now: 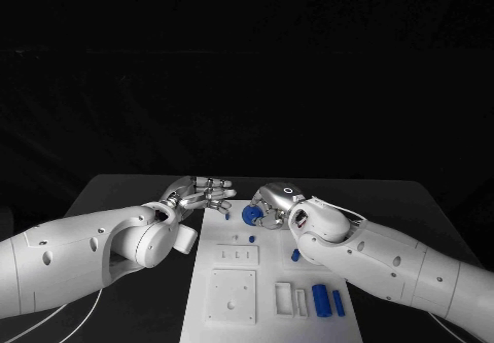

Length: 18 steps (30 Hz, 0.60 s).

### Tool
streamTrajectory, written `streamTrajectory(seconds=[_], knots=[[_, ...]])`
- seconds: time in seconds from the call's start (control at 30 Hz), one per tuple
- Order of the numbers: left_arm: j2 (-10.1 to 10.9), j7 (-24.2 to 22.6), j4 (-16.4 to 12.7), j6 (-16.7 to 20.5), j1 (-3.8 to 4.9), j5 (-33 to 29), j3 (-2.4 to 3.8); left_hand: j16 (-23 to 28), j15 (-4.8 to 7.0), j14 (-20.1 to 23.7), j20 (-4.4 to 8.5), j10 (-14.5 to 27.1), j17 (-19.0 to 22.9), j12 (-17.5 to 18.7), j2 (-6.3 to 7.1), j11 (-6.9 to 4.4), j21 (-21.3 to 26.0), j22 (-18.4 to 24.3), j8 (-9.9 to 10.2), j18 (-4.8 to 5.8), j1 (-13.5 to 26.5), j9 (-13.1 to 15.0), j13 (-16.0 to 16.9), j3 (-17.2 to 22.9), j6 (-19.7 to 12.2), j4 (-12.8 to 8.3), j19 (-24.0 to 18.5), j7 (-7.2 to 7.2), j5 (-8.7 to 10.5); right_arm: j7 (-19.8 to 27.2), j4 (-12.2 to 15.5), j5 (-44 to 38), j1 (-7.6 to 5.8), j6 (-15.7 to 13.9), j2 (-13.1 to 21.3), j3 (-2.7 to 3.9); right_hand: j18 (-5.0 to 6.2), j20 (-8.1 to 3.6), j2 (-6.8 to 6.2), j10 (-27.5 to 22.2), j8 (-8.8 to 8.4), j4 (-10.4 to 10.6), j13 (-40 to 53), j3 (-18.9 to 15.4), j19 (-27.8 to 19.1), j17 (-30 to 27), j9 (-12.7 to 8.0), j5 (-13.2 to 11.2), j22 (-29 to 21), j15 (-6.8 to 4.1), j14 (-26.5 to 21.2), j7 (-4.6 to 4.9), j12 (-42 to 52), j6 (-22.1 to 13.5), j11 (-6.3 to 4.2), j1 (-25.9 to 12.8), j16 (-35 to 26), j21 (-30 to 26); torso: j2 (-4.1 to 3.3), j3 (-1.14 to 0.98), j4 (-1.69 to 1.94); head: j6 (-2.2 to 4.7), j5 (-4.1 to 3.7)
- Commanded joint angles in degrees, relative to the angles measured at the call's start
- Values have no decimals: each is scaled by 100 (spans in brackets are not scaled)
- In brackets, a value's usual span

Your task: Assemble the parts on the task board

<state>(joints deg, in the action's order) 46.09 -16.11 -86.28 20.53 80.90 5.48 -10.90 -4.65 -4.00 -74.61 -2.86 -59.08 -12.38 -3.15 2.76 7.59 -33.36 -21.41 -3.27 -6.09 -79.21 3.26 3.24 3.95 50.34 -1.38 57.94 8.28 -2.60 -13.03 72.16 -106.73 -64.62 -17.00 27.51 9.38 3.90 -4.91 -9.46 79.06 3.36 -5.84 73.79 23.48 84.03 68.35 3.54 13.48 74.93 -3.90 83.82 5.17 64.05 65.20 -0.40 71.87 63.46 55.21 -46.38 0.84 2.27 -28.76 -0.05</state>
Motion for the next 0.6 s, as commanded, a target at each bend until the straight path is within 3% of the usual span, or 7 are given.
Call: streamTrajectory(seconds=[0.03,0.33,0.6], knots=[[-19,-42,-9,-68,11,18,4,18,-1,7,-2,31,-6,-19,-6,-22,-31,-6,1,8,-16,2,9,-24,-30,16,-45,-8,-22,-9,-113,-144,3,8,-88,-48,-34,-42,-15,-11,16,44,-10,2,46,-5,6,11,703,-33,0,-52,-13,72,-35,16,-13,21,-3,-2,4,5,2],[-32,-41,-7,-71,11,18,4,18,-1,7,-2,31,-6,-19,-6,-22,-31,-6,1,8,-16,2,9,-24,-30,16,-45,-8,-22,-15,-459,-171,3,32,-304,-164,-33,-42,-6,-20,16,69,-18,-9,45,-19,6,16,700,-33,-3,-45,-34,48,-29,-7,-24,9,0,-9,-8,-6,25],[-42,-41,-6,-73,11,18,4,18,-1,7,-2,31,-6,-19,-6,-22,-31,-6,1,8,-16,2,9,-24,-30,16,-45,-8,-22,-42,-688,-177,0,-23,-405,-195,-31,-45,-2,-28,17,86,-31,-22,43,-34,6,21,697,-36,-7,-42,-54,22,-29,-9,-41,-5,-1,-11,-10,1,37]])
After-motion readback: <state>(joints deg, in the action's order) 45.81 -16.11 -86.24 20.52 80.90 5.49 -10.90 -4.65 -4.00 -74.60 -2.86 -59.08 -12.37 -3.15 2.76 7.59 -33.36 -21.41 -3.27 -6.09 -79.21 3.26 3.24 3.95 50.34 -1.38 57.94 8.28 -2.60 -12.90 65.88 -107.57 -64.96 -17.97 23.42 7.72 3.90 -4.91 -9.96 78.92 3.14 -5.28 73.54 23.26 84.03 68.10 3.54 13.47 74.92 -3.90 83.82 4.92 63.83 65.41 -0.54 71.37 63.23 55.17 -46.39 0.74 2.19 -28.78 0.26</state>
